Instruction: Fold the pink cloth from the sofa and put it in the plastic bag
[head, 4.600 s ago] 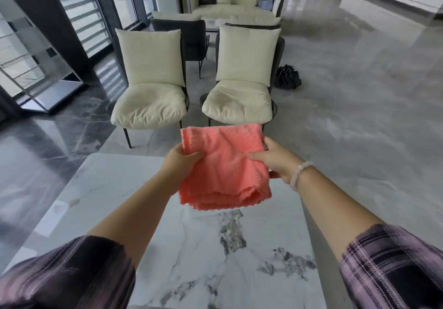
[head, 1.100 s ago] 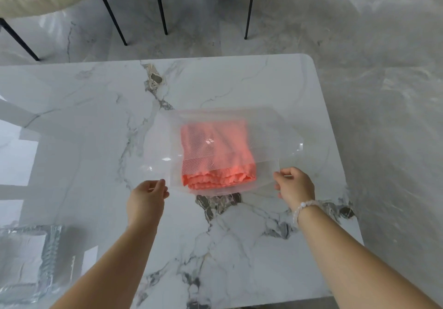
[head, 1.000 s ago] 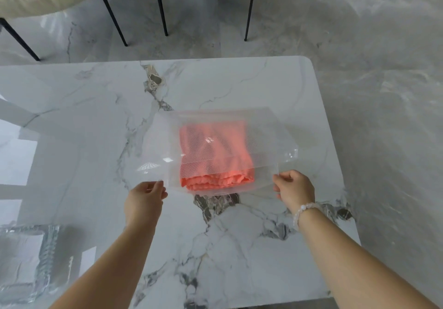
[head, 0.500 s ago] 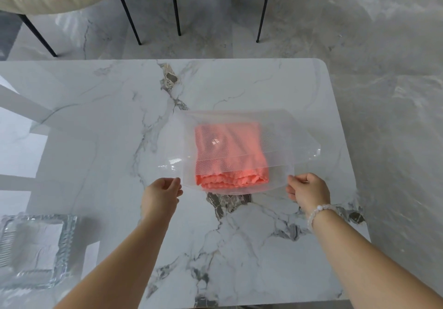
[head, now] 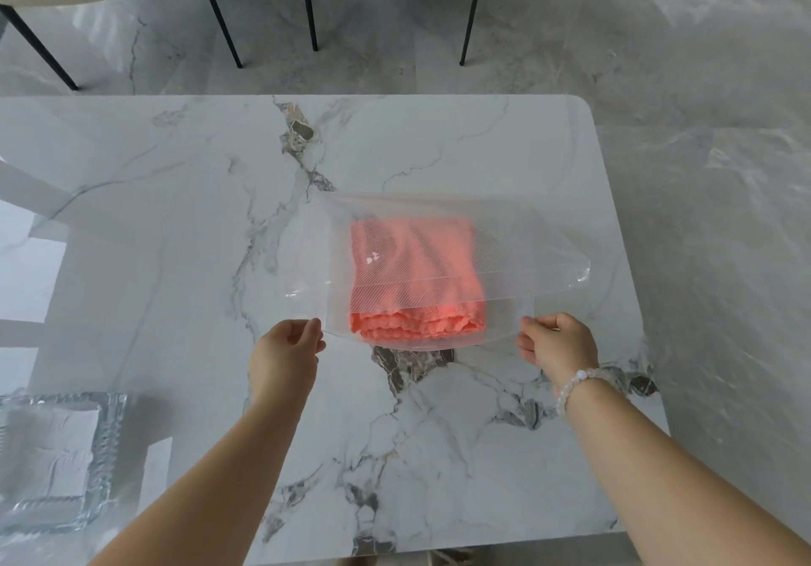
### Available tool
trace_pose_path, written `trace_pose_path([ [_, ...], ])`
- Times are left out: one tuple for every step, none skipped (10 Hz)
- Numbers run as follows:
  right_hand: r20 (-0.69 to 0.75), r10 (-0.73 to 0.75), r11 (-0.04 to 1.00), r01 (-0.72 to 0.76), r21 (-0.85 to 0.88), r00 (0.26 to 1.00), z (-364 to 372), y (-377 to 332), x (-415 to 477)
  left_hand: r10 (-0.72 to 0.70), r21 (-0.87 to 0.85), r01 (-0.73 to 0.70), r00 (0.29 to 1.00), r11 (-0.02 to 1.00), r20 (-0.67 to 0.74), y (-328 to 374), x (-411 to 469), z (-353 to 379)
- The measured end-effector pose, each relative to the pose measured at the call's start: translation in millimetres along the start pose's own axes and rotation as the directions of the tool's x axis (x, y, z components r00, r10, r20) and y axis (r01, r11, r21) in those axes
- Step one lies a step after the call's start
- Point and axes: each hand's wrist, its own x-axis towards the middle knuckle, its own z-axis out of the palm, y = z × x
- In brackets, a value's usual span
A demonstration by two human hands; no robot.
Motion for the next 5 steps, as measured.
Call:
trace_pose_path([
  [0.008,0.001,1.0,-0.001,0.009,1.0,-0.3,-0.8,0.6,-0.012,-0.006,0.012,1.0,1.0,0.001,-2.1,-1.7,0.2],
  [0.015,-0.01,1.0,0.01,0.012,1.0,-0.6,-0.1,-0.4,-0.011,0.002,0.011,1.0,1.0,0.007,-4.5,-3.6,-0.1],
  [0.028,-0.021,1.0,0.021,0.014,0.999,-2.1,0.9,-1.9,-0.025,0.009,0.025,0.999,1.0,0.02,-4.7,-7.7,-1.4],
  [0.046,-0.014,0.999,0.012,0.044,0.999,-3.1,2.0,-3.6,-0.009,-0.008,0.009,1.0,1.0,0.017,-7.7,-14.8,-3.4],
  [0.026,0.008,0.997,-0.01,0.076,1.0,-6.5,10.0,-3.7,-0.05,-0.014,0.05,0.997,0.999,-0.062,-13.3,-23.3,-6.2],
])
